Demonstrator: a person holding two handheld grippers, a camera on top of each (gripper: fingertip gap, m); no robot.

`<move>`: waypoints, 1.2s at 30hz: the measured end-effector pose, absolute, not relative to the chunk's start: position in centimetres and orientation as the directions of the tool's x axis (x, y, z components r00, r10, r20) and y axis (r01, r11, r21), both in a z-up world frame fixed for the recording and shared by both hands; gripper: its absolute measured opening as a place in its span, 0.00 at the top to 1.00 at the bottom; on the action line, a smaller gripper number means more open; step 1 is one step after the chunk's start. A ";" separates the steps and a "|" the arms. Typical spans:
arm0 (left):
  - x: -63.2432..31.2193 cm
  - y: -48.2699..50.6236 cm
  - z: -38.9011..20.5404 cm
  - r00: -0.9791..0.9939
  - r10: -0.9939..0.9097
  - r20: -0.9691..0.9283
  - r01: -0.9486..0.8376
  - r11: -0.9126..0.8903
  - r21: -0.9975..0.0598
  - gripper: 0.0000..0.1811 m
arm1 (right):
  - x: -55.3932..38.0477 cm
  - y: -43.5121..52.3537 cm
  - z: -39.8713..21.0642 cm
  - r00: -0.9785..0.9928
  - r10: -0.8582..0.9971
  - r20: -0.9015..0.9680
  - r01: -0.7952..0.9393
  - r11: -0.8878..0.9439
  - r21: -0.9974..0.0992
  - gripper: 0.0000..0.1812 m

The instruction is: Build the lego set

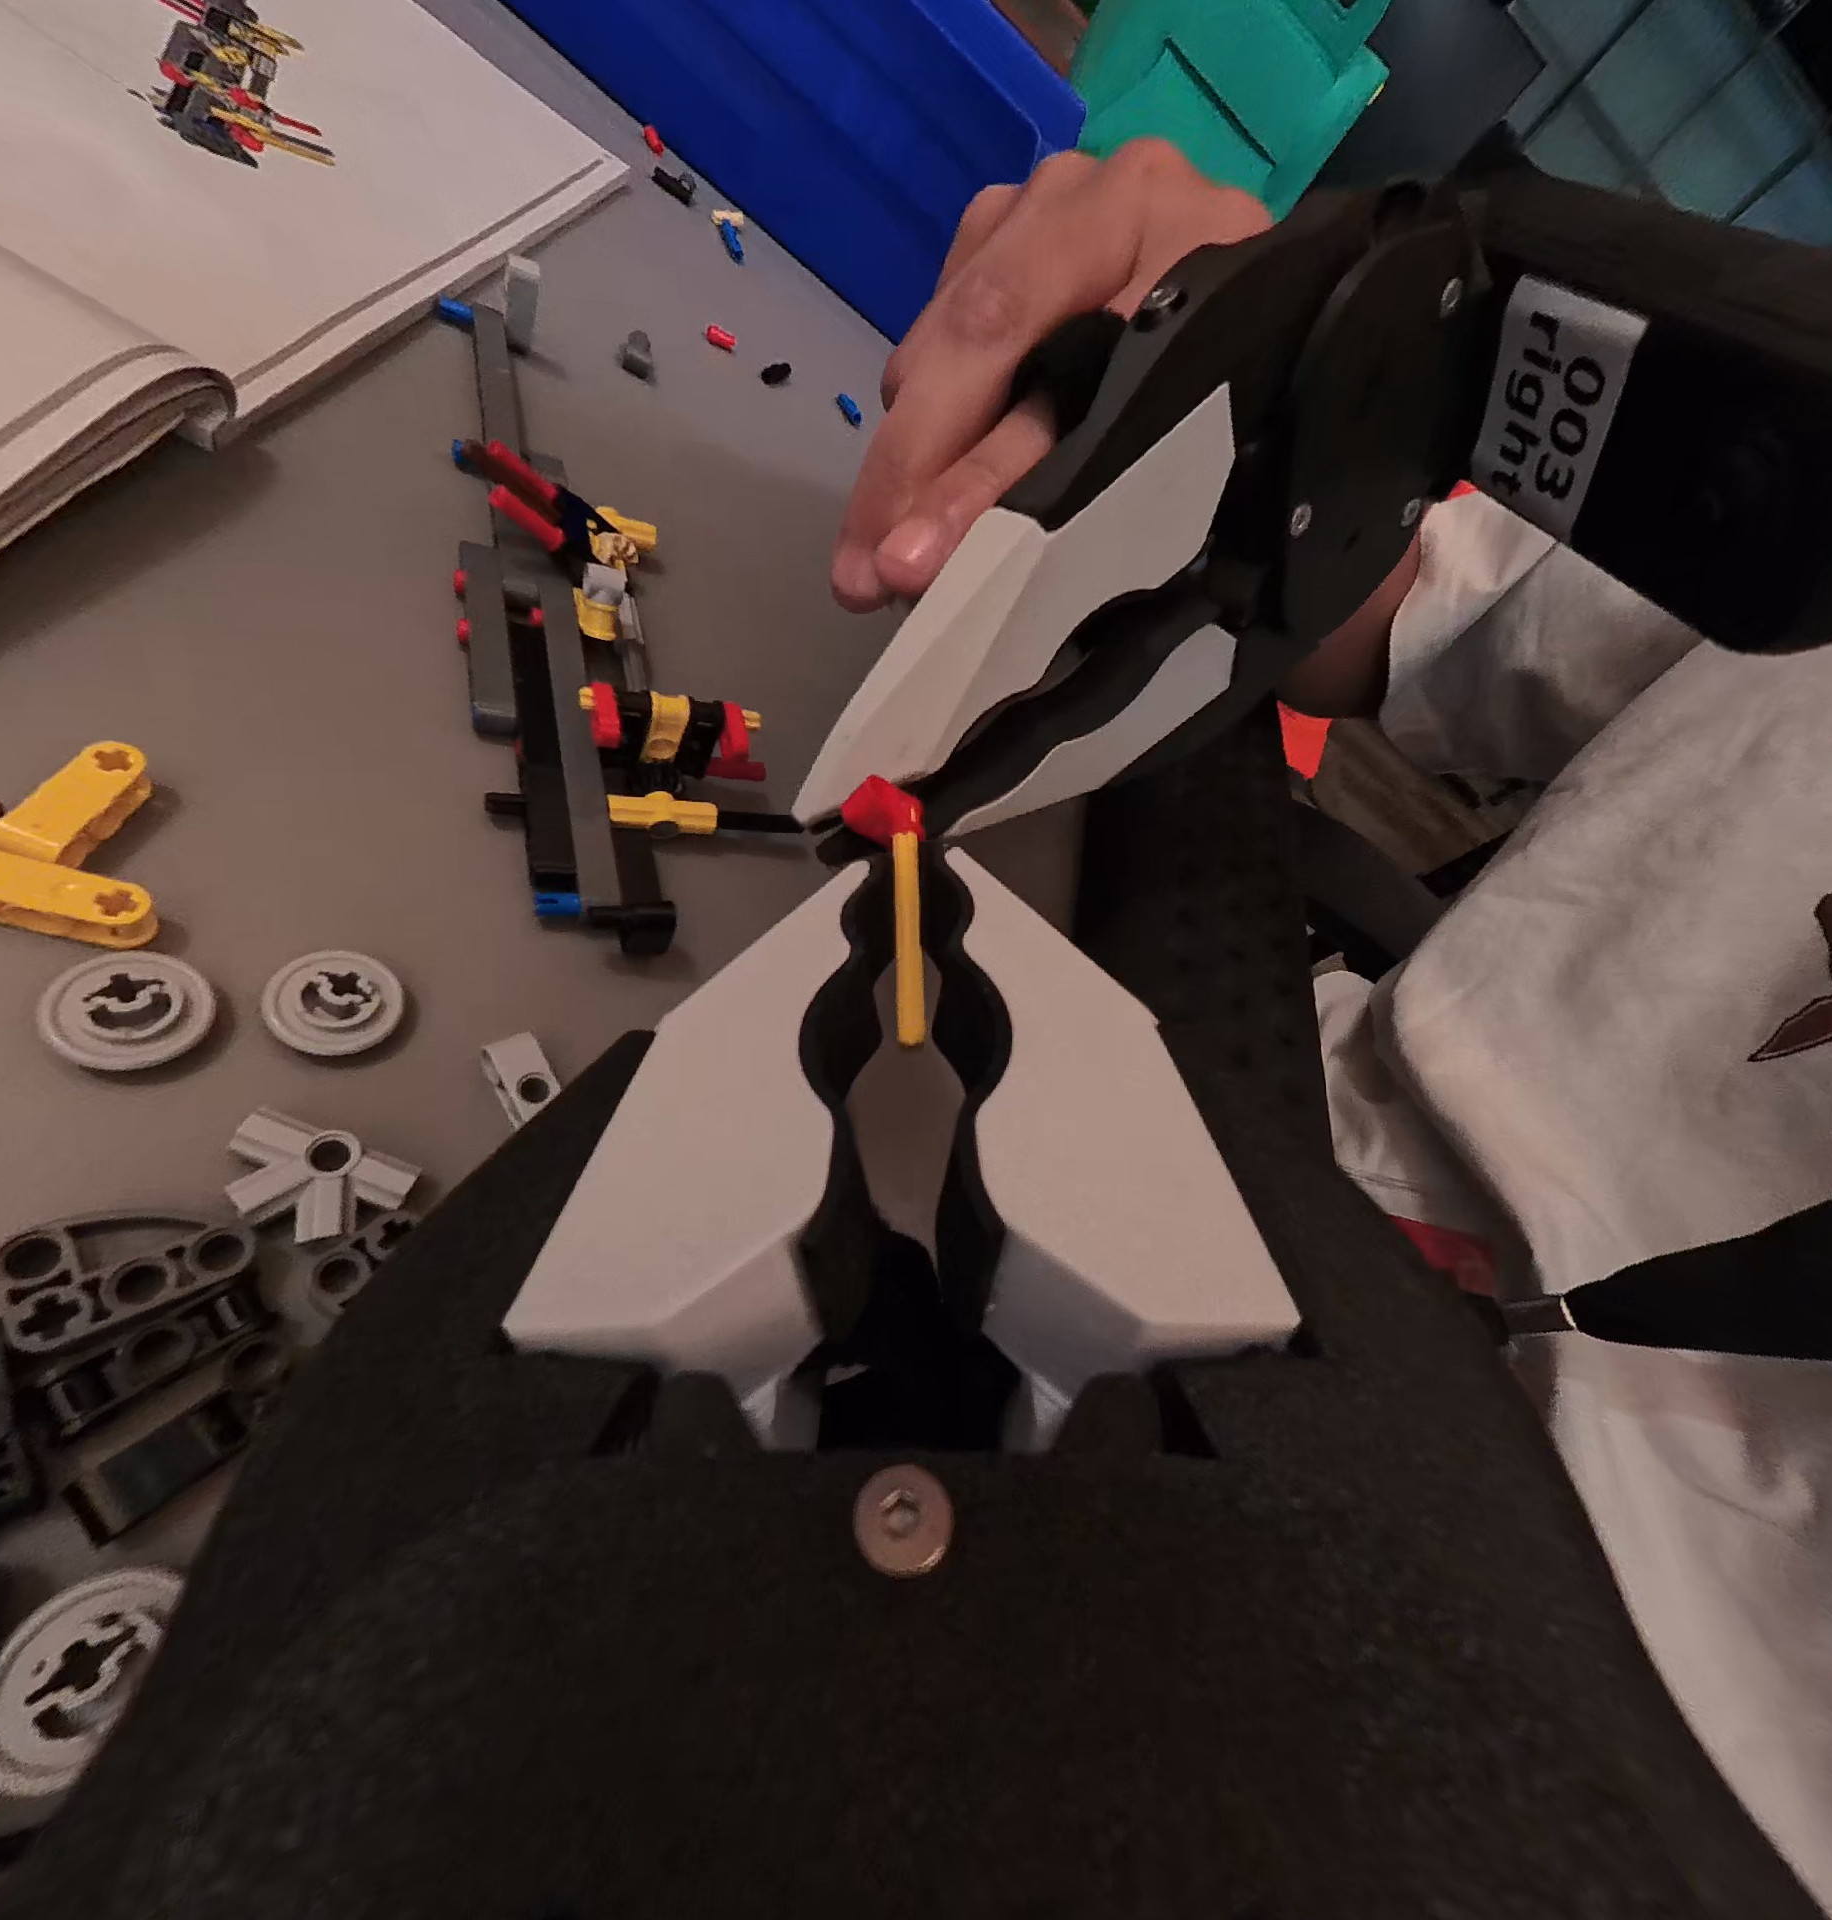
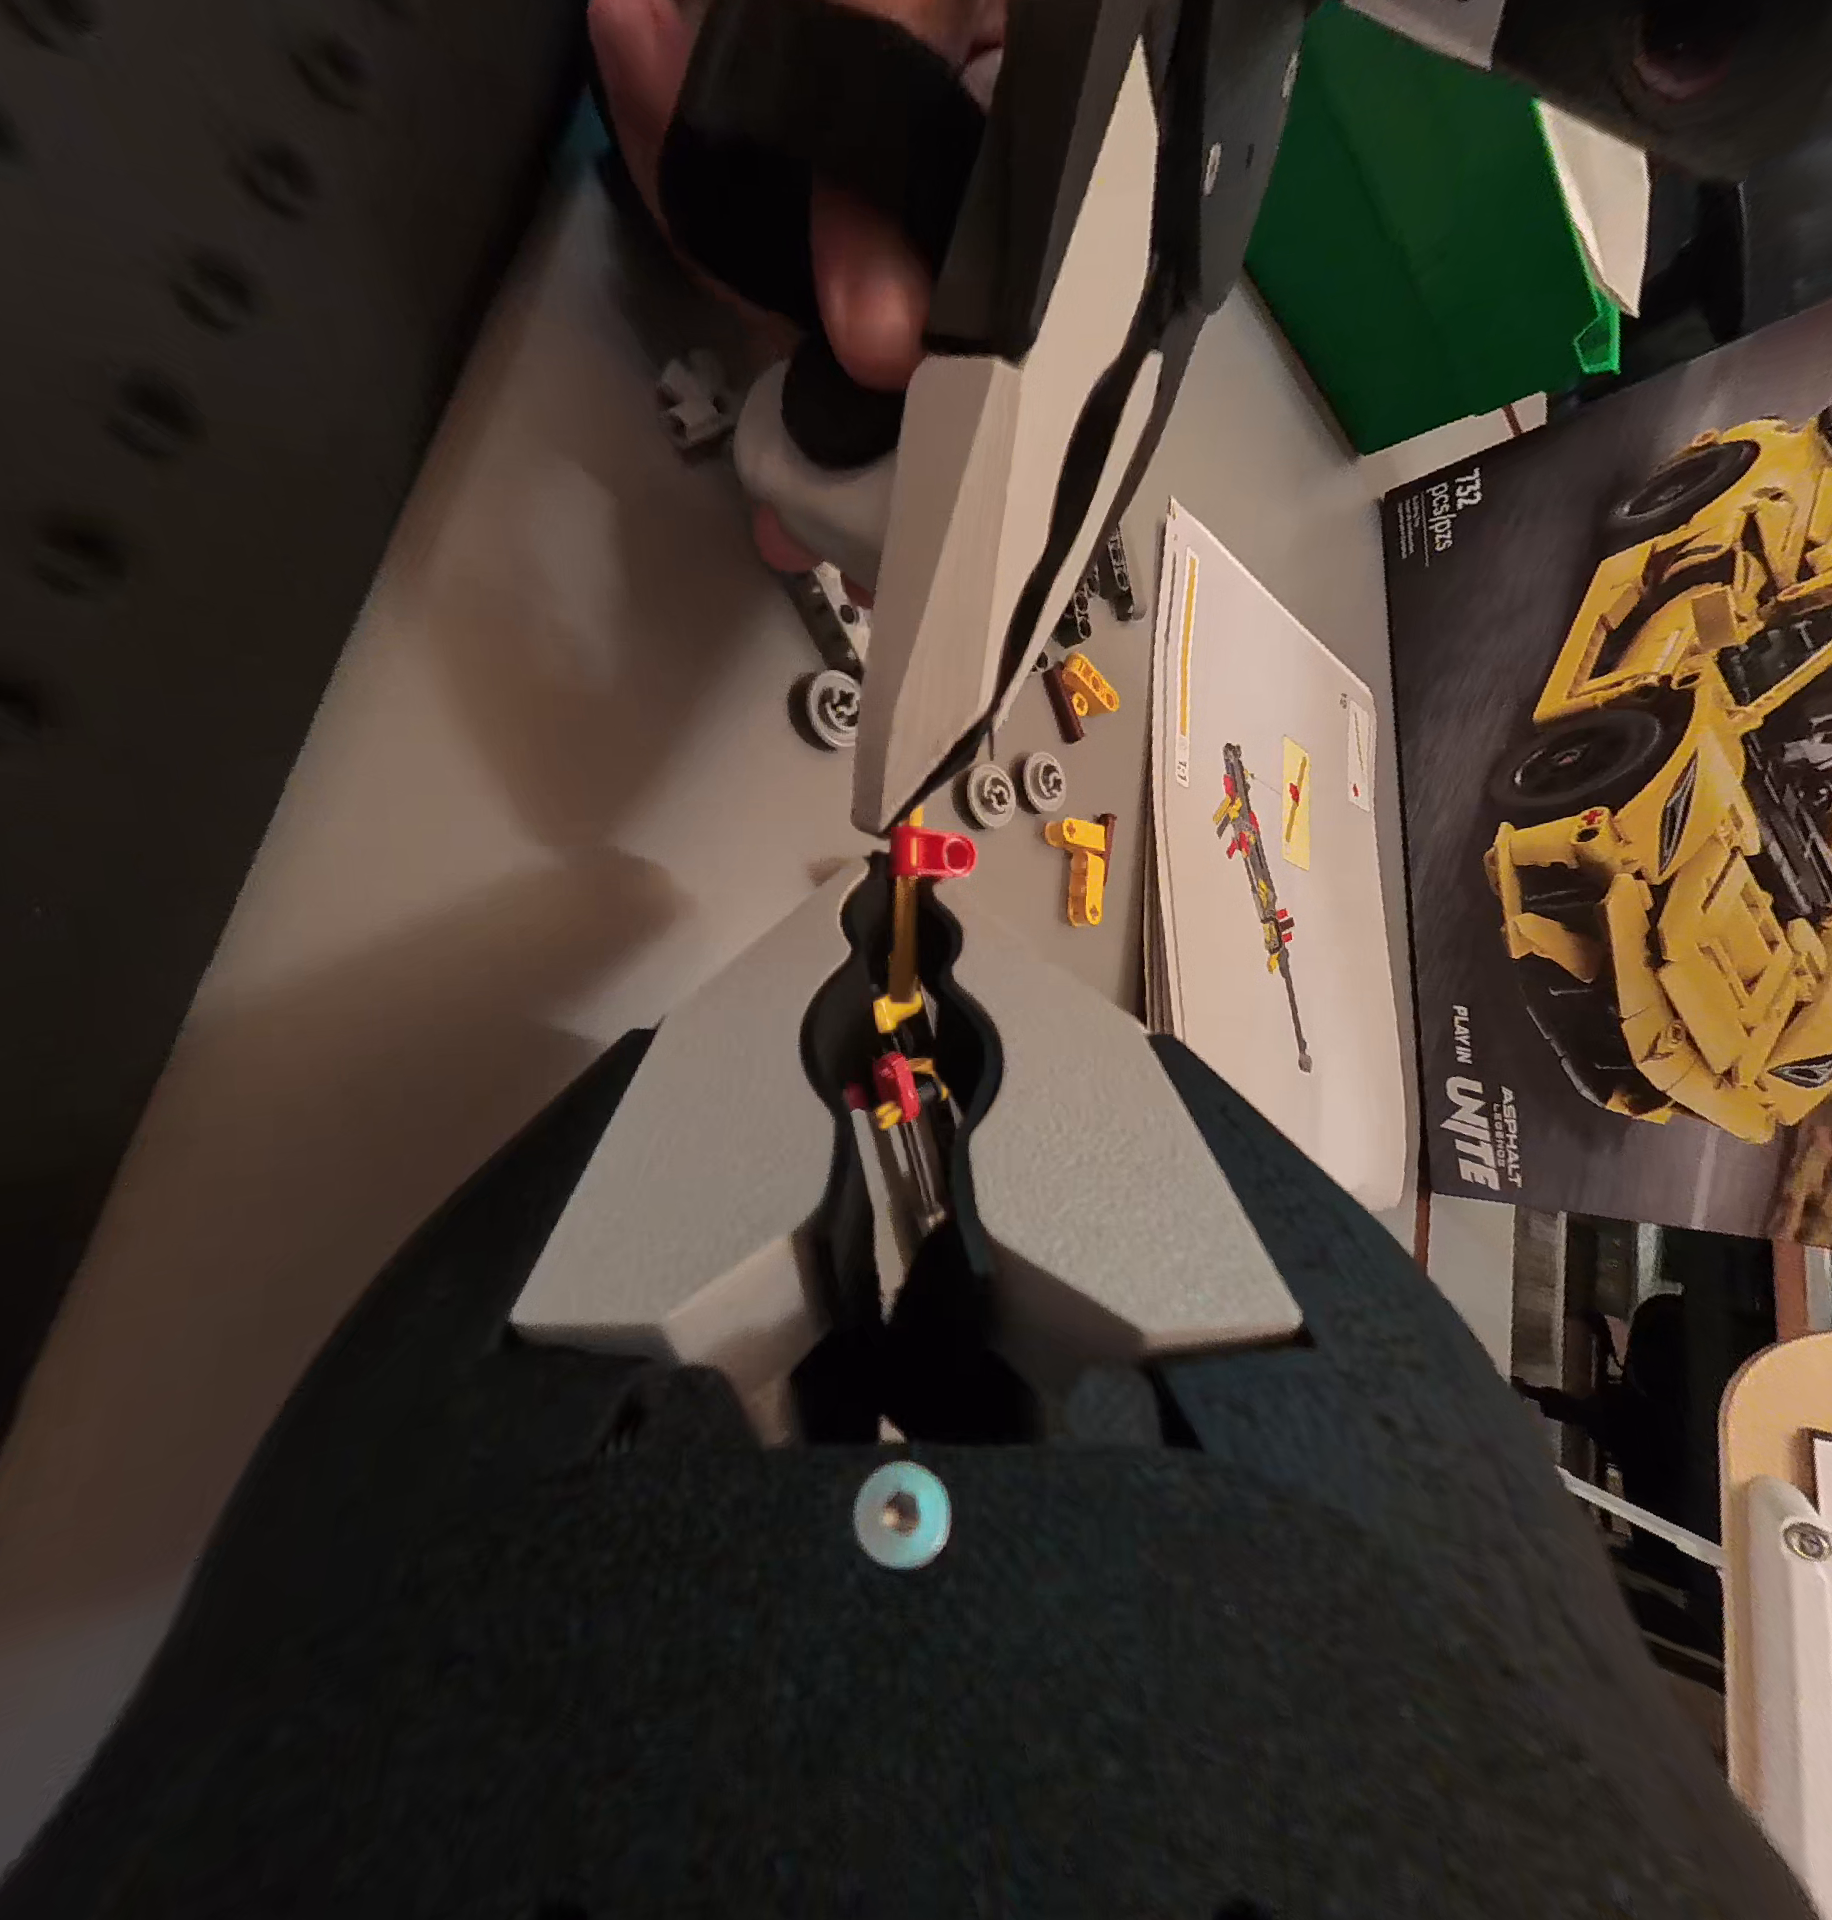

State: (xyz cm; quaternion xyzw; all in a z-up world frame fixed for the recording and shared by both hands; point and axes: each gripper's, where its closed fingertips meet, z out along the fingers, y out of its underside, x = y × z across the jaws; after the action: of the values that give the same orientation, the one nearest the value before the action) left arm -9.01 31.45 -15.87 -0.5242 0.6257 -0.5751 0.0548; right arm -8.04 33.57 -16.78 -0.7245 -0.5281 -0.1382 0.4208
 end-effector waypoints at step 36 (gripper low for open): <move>-10.0 32.6 -7.3 -0.581 -0.404 0.707 -0.376 -0.637 -0.673 0.97 | -6.1 34.5 -9.9 0.478 0.238 0.846 0.816 0.237 -0.527 0.99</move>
State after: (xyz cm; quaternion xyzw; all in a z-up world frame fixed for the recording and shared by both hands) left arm -10.02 32.56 -7.33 -0.4578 0.4260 -0.7803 0.0091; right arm -6.09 34.47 -9.95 -0.5746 -0.4584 -0.2260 0.6392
